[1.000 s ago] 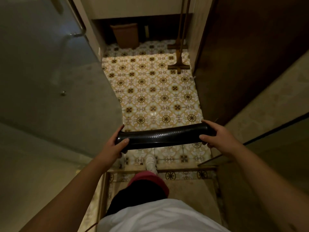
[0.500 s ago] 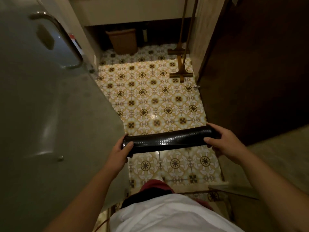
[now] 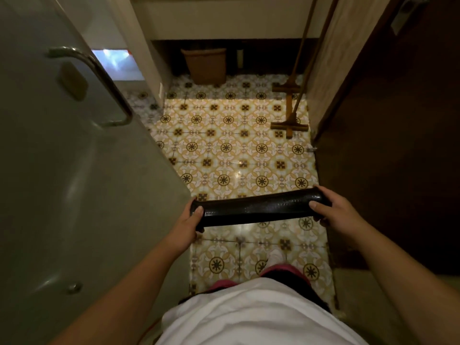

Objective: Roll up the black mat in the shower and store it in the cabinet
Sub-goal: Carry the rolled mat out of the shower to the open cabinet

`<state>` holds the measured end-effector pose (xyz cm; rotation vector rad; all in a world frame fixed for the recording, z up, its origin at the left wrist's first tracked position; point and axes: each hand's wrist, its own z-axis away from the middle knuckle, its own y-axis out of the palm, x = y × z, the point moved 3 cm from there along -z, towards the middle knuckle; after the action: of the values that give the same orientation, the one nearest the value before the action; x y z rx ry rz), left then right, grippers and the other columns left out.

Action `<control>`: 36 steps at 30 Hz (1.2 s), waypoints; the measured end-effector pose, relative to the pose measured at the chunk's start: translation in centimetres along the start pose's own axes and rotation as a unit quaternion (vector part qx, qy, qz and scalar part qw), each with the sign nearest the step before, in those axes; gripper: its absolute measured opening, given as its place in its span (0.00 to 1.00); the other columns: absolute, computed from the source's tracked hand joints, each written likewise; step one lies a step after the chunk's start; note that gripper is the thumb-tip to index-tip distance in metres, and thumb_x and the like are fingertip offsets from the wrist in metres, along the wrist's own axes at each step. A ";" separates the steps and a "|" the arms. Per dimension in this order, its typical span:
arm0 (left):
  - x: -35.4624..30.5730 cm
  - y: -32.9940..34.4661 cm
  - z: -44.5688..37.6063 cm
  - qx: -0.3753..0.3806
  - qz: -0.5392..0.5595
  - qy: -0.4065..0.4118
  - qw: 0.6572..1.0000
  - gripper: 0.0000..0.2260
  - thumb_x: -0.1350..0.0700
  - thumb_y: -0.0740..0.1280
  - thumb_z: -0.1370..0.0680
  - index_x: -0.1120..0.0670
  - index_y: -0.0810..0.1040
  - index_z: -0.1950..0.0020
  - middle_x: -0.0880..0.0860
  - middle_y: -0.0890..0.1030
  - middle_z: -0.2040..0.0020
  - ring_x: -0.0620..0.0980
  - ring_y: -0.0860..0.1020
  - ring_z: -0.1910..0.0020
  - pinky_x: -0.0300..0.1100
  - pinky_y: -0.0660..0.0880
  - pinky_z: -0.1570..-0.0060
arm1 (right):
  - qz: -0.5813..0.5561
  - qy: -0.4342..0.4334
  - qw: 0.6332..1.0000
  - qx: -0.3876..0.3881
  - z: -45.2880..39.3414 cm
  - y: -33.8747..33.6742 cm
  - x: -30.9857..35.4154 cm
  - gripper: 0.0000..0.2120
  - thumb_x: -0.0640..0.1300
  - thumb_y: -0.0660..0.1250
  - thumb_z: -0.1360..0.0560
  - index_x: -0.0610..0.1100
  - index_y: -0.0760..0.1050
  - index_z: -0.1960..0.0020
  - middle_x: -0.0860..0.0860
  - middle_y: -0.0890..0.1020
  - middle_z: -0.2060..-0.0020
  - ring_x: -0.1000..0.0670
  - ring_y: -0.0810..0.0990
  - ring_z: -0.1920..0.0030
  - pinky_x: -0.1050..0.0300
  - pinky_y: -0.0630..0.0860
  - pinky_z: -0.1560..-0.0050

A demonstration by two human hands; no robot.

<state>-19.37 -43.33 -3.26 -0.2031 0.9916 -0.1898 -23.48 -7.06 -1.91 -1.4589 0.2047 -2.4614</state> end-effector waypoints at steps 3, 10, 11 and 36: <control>-1.6 1.9 -3.5 -0.044 0.026 0.013 0.999 0.23 0.48 0.55 0.17 0.46 0.56 0.23 0.59 0.67 0.29 0.55 0.77 0.51 0.48 0.75 0.54 | -0.012 -0.010 1.000 0.009 -5.0 -1.6 0.5 0.26 0.40 0.65 0.22 0.48 0.64 0.26 0.47 0.77 0.49 0.48 0.78 0.60 0.54 0.73 0.62; -6.7 5.9 -10.4 -0.069 0.074 0.008 0.995 0.23 0.45 0.55 0.18 0.40 0.55 0.24 0.57 0.69 0.31 0.51 0.75 0.52 0.44 0.71 0.56 | -0.013 -0.030 0.999 0.017 -14.7 -5.7 4.0 0.25 0.41 0.61 0.20 0.46 0.59 0.25 0.47 0.74 0.41 0.47 0.77 0.51 0.45 0.77 0.49; -7.5 6.0 -11.2 -0.075 0.085 0.005 0.994 0.22 0.45 0.55 0.18 0.39 0.55 0.24 0.55 0.70 0.32 0.50 0.74 0.53 0.43 0.70 0.57 | -0.013 -0.035 0.999 0.008 -15.6 -6.0 4.4 0.23 0.42 0.61 0.20 0.47 0.60 0.26 0.49 0.74 0.43 0.49 0.77 0.53 0.46 0.77 0.51; -17.1 -10.3 -35.5 -0.189 0.150 0.002 0.970 0.21 0.46 0.59 0.19 0.41 0.61 0.26 0.46 0.75 0.40 0.46 0.77 0.51 0.35 0.73 0.63 | 0.021 -0.108 0.993 0.042 -44.1 5.5 25.4 0.15 0.48 0.60 0.19 0.50 0.73 0.33 0.48 0.80 0.45 0.50 0.79 0.53 0.59 0.76 0.60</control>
<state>-59.13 -51.89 -5.65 -0.3970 1.0437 0.2794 -72.76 -20.73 -3.34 -1.6510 0.0866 -2.2290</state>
